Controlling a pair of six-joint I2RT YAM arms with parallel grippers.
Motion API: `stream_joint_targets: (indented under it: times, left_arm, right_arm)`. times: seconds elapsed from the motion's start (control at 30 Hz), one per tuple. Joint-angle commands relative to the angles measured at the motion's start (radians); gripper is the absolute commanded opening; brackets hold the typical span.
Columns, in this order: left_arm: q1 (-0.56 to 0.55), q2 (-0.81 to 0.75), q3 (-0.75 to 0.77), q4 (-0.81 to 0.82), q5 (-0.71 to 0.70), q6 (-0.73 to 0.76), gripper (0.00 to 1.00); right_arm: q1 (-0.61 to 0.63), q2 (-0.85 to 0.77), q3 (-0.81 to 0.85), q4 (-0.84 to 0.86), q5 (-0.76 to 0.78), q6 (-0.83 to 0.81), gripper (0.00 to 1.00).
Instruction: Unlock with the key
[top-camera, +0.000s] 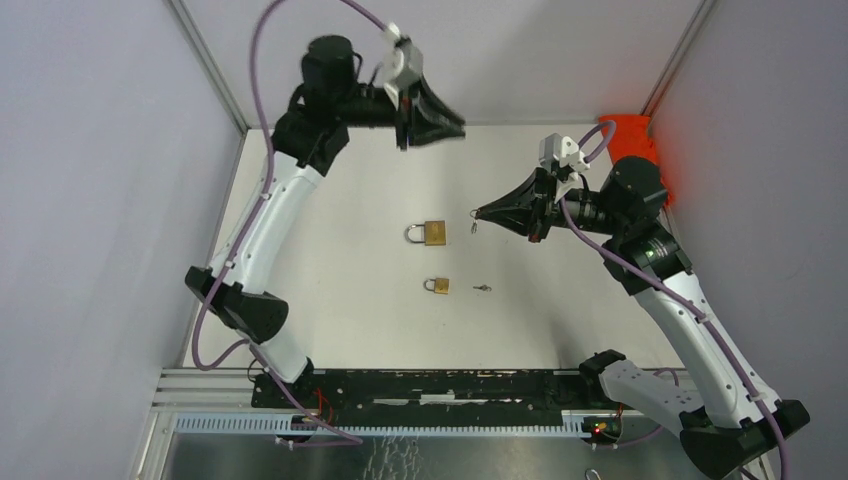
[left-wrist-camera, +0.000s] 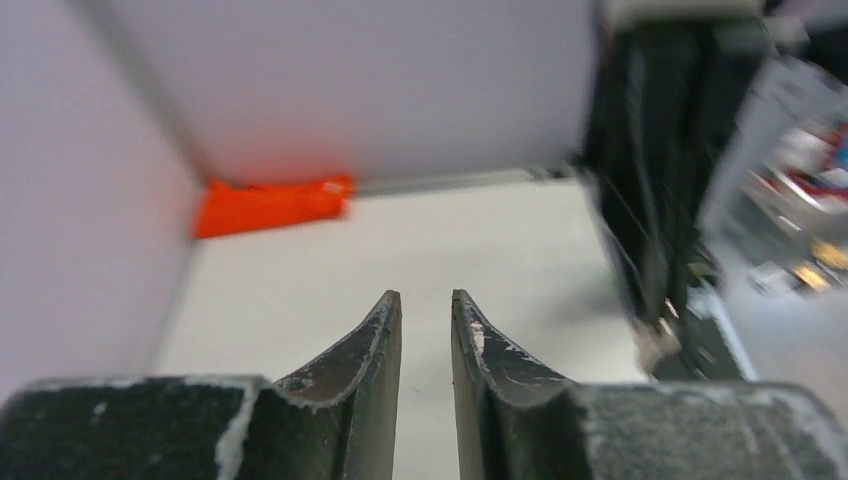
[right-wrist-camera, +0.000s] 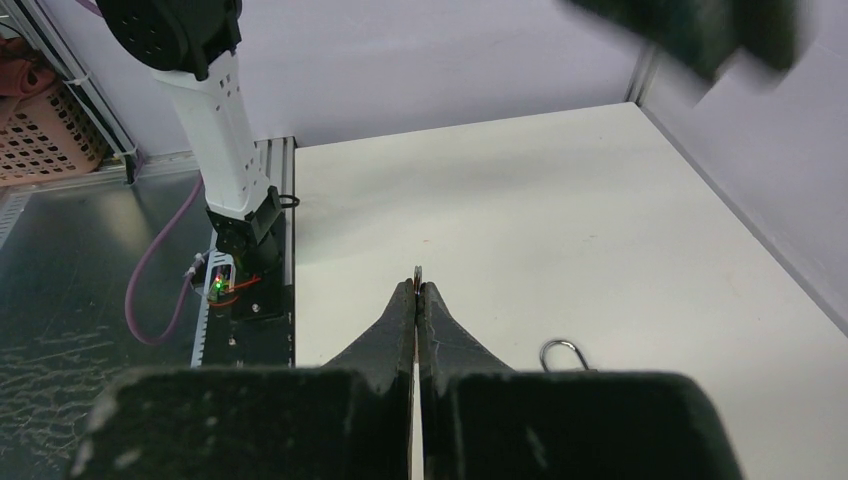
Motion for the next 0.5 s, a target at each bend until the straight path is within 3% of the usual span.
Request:
stream_joint_targets:
  times: [0.0, 0.17, 0.33, 0.43, 0.47]
  left_arm:
    - [0.011, -0.064, 0.18, 0.229, -0.481, -0.342, 0.32]
    - [0.003, -0.062, 0.159, 0.092, -1.136, -0.426, 0.32]
    - [-0.093, -0.095, -0.007, 0.097, -1.856, -0.407, 0.13]
    - [-0.134, -0.104, -0.162, 0.239, -2.085, -0.295, 0.1]
    - [-0.135, -0.086, -0.179, 0.241, -2.063, -0.248, 0.11]
  right_arm:
    - [0.0, -0.022, 0.025, 0.02, 0.006, -0.012, 0.0]
    - [0.0, -0.028, 0.044, 0.01, 0.004, -0.018, 0.0]
    - [0.0, -0.032, 0.053, -0.005, 0.003, -0.026, 0.0]
    - [0.0, -0.03, 0.047, 0.005, 0.005, -0.022, 0.0]
    - [0.0, -0.029, 0.045, 0.006, 0.007, -0.021, 0.0]
